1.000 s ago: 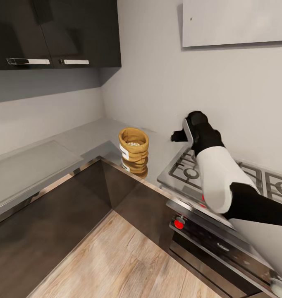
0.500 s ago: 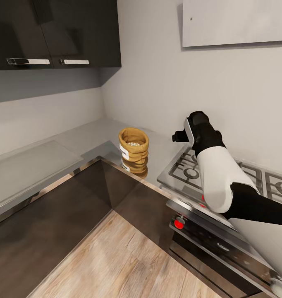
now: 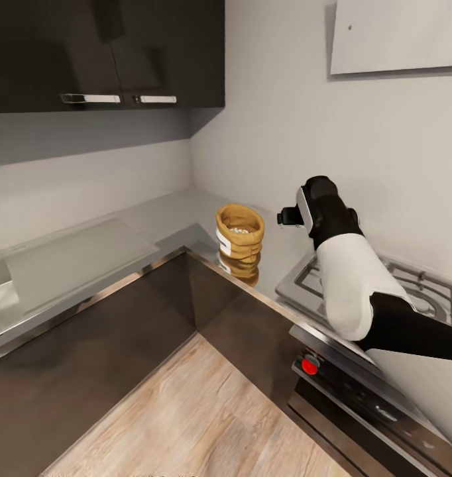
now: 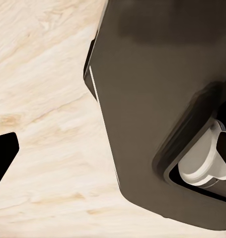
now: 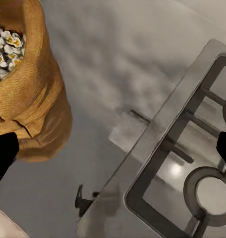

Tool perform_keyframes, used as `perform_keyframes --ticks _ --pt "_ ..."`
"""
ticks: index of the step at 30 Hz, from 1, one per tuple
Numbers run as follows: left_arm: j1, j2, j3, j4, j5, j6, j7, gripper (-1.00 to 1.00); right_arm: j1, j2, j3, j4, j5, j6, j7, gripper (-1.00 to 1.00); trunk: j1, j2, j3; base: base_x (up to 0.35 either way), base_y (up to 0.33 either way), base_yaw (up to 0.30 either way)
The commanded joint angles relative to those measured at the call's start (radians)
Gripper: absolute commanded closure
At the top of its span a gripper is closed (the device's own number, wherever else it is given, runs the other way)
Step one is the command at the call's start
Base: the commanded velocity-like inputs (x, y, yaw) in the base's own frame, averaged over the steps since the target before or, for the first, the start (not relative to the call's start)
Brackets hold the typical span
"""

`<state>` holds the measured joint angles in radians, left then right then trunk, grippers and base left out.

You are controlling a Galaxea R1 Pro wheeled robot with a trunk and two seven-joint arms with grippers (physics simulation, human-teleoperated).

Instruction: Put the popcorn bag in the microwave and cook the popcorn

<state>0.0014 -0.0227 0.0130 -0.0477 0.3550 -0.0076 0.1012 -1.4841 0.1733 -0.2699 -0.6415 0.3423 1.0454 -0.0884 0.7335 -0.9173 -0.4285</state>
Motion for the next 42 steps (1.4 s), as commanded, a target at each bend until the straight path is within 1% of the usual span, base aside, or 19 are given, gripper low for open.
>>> perform_keyframes --ticks 1,4,12,18,29,42 --pt "0.000 0.000 0.001 -0.001 0.004 0.000 0.003 -1.00 -0.001 0.001 -0.005 -0.020 -0.008 0.002 -0.008 -1.00 0.000 -0.001 -0.001 0.000 0.000 0.270" --pt "0.000 0.000 0.001 -0.001 0.004 -0.001 0.003 -1.00 -0.001 0.001 -0.005 -0.046 -0.008 0.002 -0.007 -1.00 0.000 -0.001 -0.001 0.000 0.000 0.270" --pt "0.000 0.000 0.001 -0.001 0.004 -0.001 0.003 -1.00 -0.001 0.001 -0.005 -0.049 -0.005 0.002 -0.009 -1.00 0.000 -0.001 -0.001 0.000 0.000 0.258" --pt "0.000 0.000 0.001 -0.001 0.004 0.000 0.003 -1.00 0.003 0.001 -0.004 -0.036 0.001 0.002 -0.013 -1.00 0.000 -0.001 -0.001 0.000 0.000 0.032" --pt "0.000 -0.001 0.001 -0.001 0.004 0.000 0.003 -1.00 0.004 0.001 -0.005 -0.032 0.000 0.002 -0.013 -1.00 0.000 -0.001 -0.001 0.006 0.000 0.000" --pt "0.000 0.000 0.001 -0.001 0.004 0.000 0.002 -1.00 0.008 0.001 -0.003 -0.019 0.001 0.002 -0.016 -1.00 0.000 -0.001 -0.001 0.281 0.000 0.000"
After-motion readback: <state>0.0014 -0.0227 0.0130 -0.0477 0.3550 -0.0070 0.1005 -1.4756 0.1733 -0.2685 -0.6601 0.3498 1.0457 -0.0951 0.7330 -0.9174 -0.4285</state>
